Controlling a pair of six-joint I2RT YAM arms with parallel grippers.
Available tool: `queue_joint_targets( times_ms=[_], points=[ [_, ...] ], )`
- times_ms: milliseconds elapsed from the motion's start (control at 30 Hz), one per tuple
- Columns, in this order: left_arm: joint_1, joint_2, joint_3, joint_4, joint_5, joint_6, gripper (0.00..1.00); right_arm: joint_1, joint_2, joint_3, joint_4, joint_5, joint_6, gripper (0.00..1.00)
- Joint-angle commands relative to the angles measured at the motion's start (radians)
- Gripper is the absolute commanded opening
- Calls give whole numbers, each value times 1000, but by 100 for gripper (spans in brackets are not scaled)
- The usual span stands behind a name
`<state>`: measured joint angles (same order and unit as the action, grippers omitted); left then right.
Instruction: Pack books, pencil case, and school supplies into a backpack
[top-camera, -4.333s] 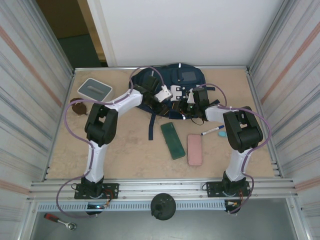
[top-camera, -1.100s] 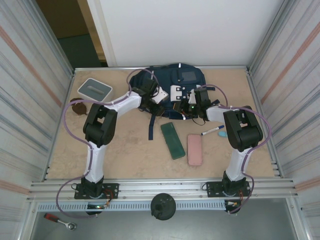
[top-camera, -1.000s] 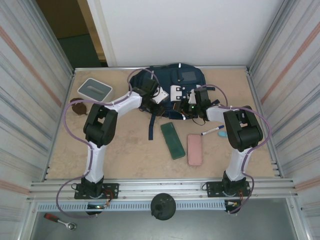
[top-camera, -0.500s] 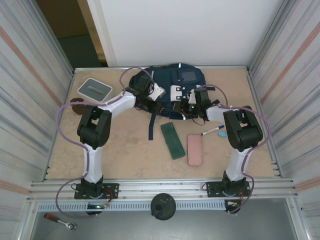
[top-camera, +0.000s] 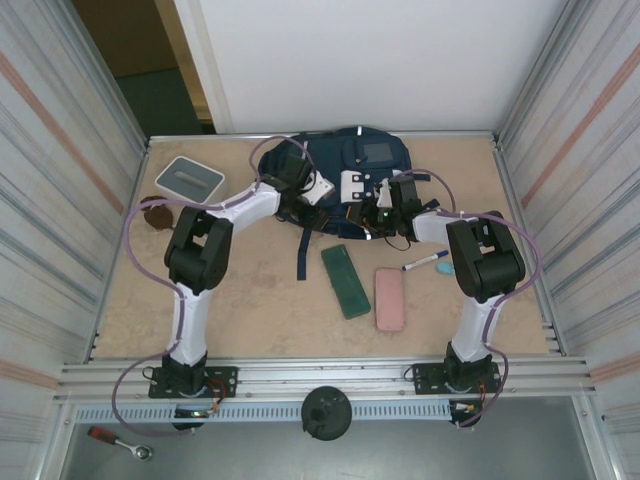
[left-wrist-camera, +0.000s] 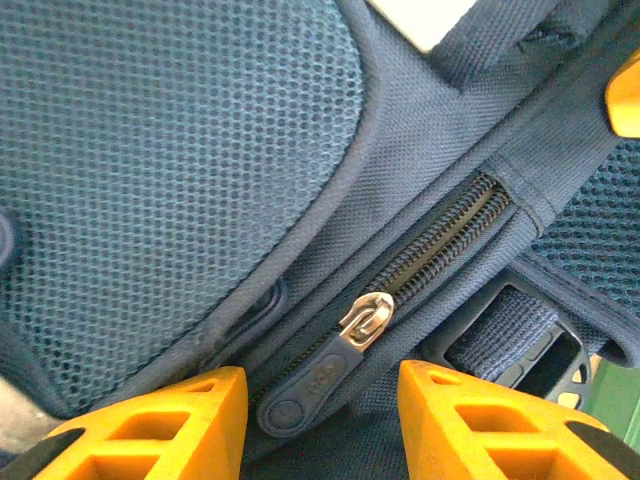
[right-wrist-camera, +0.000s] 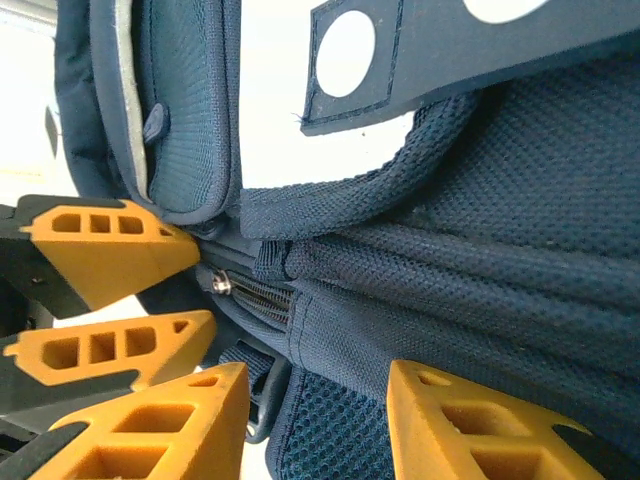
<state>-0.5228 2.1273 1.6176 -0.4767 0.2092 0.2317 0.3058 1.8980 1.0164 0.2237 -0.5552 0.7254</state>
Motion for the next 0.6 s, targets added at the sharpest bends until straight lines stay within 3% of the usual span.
queue_joint_targets(
  times_ms=[0,200,567],
  points=[
    [-14,48,27,-34,-24,36,43,-9,54,-4,-79,15,-12,41],
    [-25,77,35,-45,7,51,42,-9,55,-5,-78,14,-13,41],
    [1,41,25,-30,159,22,27,-8,62,-15,-69,14,-12,41]
  ],
)
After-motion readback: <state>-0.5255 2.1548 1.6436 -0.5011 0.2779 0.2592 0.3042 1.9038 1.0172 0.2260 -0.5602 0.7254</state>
